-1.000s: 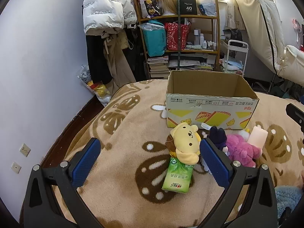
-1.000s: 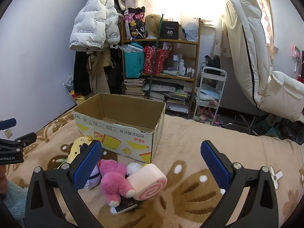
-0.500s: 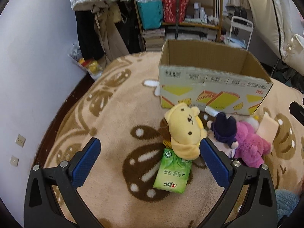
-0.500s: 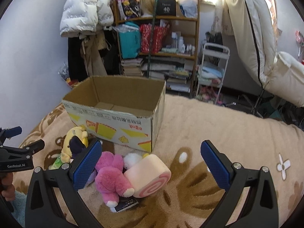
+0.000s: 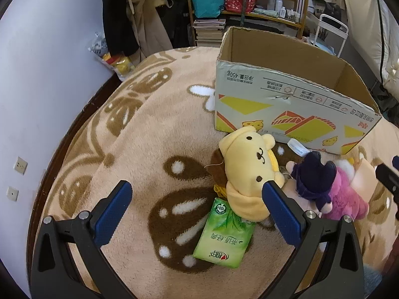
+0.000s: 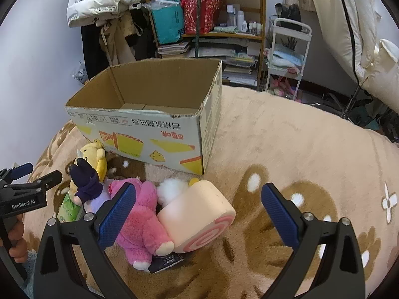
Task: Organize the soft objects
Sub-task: 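Grasp the green tissue pack with the left tool while the right tool grasps the roll-cake plush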
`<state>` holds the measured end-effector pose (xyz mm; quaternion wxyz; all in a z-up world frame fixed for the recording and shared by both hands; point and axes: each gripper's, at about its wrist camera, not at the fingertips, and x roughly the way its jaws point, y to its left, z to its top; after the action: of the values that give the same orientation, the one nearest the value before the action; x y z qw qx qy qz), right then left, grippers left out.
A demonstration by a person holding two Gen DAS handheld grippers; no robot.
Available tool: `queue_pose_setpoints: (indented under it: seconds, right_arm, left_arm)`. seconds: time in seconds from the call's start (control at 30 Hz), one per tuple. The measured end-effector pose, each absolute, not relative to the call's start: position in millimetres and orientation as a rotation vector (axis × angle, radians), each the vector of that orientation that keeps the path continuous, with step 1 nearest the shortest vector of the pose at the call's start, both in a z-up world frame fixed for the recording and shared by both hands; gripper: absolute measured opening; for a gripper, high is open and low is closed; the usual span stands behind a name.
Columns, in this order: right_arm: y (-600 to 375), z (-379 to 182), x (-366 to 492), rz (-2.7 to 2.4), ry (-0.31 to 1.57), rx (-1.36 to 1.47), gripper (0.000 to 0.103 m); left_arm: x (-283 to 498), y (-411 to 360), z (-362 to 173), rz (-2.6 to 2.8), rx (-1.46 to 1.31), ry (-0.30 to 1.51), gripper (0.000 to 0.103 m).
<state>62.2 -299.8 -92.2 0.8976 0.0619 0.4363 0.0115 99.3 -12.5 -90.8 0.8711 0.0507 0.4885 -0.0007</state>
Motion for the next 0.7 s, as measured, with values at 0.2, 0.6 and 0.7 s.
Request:
queue_pose_setpoints:
  seconds: [0.2, 0.6, 0.7]
  right_arm:
    - [-302, -103, 70, 0.026, 0.929, 0.136, 0.103]
    - [-318, -130, 83, 0.035, 1.026, 0.231, 0.074]
    - [-318, -133, 83, 0.048, 1.042, 0.234, 0.065]
  left_arm:
    - [107, -13, -100, -0.001, 0.098, 1.078, 0.102]
    - [100, -25, -142, -0.049, 0.171, 1.275, 0.102]
    - [101, -27, -151, -0.041, 0.191, 1.311, 0.102]
